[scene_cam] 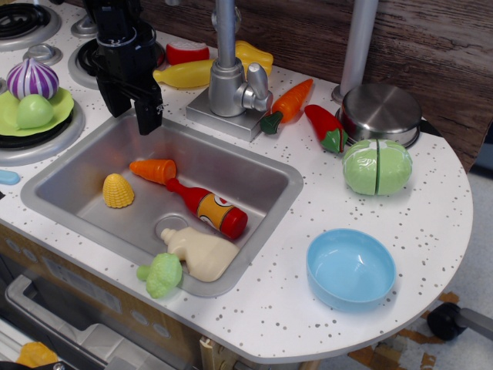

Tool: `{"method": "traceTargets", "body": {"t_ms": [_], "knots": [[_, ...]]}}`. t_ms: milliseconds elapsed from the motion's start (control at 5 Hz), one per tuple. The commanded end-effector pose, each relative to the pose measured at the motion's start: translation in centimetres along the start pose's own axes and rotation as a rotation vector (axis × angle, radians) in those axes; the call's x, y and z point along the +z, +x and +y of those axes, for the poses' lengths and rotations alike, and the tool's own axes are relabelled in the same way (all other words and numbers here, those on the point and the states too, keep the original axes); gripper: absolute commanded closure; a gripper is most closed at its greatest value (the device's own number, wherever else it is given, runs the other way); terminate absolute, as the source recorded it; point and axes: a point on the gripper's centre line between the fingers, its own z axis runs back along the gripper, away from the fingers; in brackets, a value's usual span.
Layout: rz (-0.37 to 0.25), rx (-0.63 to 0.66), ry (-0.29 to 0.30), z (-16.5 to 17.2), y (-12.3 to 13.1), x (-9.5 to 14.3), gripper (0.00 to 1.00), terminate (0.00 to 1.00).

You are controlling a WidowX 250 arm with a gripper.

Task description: Put broccoli in bowl

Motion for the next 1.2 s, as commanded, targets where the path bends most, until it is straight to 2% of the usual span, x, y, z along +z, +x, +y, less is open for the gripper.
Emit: {"method": "traceTargets", "body": {"t_ms": [0,200,400,600,1000], "knots": [[0.0,0.0,0.0,0.0,0.0,0.0,0.0,0.0],[-0.029,-0.055,0.002,-2.6,-1.3,2.6,0.0,0.0],[-0.009,-0.025,0.032,-6.6,-3.0,4.7,0.0,0.0],[0.041,0.012,0.083,-10.0,-5.1,7.0,0.0,0.0],[0.008,0.008,0.041,-13.0,-8.6,7.6,0.0,0.0]]}}
